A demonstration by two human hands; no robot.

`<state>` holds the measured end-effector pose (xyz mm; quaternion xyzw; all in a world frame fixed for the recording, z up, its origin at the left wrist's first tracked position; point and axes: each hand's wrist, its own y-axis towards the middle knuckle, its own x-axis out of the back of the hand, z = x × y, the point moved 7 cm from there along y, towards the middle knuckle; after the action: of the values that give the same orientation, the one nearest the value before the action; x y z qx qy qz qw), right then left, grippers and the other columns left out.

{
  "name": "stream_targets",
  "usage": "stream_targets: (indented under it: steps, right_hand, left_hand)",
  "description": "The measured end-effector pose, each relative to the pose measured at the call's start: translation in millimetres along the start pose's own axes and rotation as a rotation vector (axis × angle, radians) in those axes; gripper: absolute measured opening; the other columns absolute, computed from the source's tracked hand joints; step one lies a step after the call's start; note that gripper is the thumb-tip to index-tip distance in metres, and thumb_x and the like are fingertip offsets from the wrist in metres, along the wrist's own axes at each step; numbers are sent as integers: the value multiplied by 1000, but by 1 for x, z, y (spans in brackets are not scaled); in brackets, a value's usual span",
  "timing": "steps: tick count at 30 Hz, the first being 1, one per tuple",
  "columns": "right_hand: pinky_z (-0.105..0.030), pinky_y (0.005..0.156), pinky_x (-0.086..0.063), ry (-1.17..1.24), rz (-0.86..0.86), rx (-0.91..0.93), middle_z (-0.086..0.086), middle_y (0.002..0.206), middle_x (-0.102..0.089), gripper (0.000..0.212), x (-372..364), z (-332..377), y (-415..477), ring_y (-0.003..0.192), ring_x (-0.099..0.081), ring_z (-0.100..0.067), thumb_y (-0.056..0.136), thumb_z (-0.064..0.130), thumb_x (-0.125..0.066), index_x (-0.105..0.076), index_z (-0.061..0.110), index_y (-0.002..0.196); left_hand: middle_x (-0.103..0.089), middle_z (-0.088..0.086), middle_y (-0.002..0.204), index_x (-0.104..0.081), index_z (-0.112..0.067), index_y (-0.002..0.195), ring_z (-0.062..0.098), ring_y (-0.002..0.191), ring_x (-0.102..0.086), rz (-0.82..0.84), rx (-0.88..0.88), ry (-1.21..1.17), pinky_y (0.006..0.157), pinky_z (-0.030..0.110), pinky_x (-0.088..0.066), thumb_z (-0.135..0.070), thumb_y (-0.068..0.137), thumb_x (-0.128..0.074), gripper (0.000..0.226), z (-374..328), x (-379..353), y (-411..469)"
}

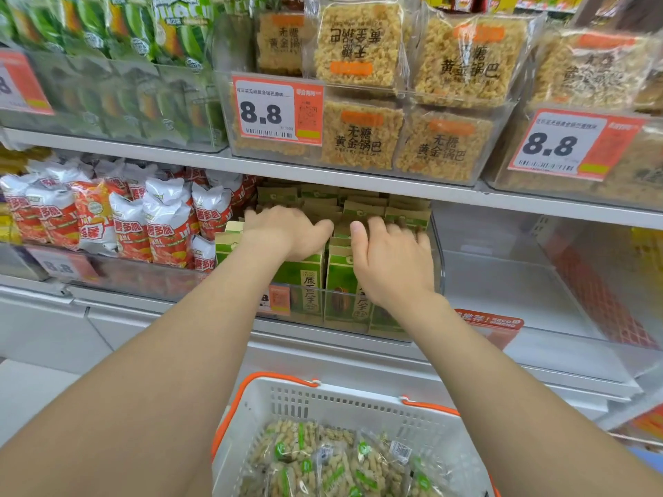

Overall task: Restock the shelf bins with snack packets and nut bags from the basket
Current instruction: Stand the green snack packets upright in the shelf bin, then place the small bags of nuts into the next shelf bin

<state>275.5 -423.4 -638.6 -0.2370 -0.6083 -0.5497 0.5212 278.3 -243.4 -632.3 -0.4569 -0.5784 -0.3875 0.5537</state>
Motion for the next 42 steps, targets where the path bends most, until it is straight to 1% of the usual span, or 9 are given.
stream_targets:
  steps: [12,16,20,24,27,31,35,39,42]
  right_hand:
    - [-47,84,-44,-107,-110,-40,-11,90,-73,67,12,-9,9,86,-65,-38,108,54,-18,-72,18,94]
    - [-45,78,-42,-111,-154,-12,-10,91,-73,62,18,-15,3,84,-64,-36,108,51,-20,-70,17,96]
    - [-45,93,-44,-16,20,200,-6,121,-67,57,4,0,-11,109,-62,-31,109,54,-18,-57,22,134]
    - [-49,100,-41,-133,-5,101,-9,121,-67,54,12,-20,-22,111,-61,-34,109,53,-21,-53,20,138]
    - [-50,101,-43,-180,-37,-8,-11,118,-67,50,26,-40,-31,110,-59,-35,109,48,-25,-57,16,128]
    - [-47,108,-43,-106,25,82,-11,129,-61,48,32,-46,-54,121,-56,-33,110,44,-26,-53,12,134]
    - [-48,124,-26,-139,130,51,-18,160,-35,71,34,-61,-71,151,-29,-37,98,21,-60,-26,10,159]
    - [-45,88,-46,-189,-47,32,-18,120,-52,41,50,-76,-77,114,-51,-41,81,12,-69,-53,9,119]
    - [-38,69,-31,-193,59,180,-13,102,-56,16,45,-68,-90,93,-54,-35,87,15,-61,-60,12,102]
  left_hand:
    - [-42,8,163,-48,-23,155,33,150,-35,134,1,-19,125,64,-13,-88,89,-21,95,5,3,8]
    - [-70,10,120,-70,-20,113,33,123,-58,-134,-15,30,123,66,-8,-85,87,-19,87,4,10,2]
    - [-71,11,88,-63,-18,80,35,96,-66,-474,-65,-18,120,64,-21,-54,101,-27,55,-9,29,-27]
    - [-73,9,116,-65,-15,122,32,113,-67,-412,-329,-154,116,56,-35,-36,109,-31,41,-38,15,-62]
    - [-48,6,159,-40,-18,158,29,151,-37,-261,-477,-148,126,55,-23,-37,109,-36,52,-57,-5,-87]
    - [-7,4,175,-9,-21,167,32,161,3,-272,-457,43,124,66,2,-49,109,-30,68,-74,-26,-103]
    - [-7,6,175,-14,-13,166,29,162,4,-300,-437,183,123,70,3,-33,109,-31,62,-100,-33,-105]
    - [-1,14,174,-8,-5,165,37,160,8,-223,-333,224,122,72,1,-30,100,-45,79,-116,-38,-108]
    - [-20,22,168,-26,2,158,44,159,-3,-332,-328,176,123,69,-7,-28,94,-52,75,-130,-30,-115]
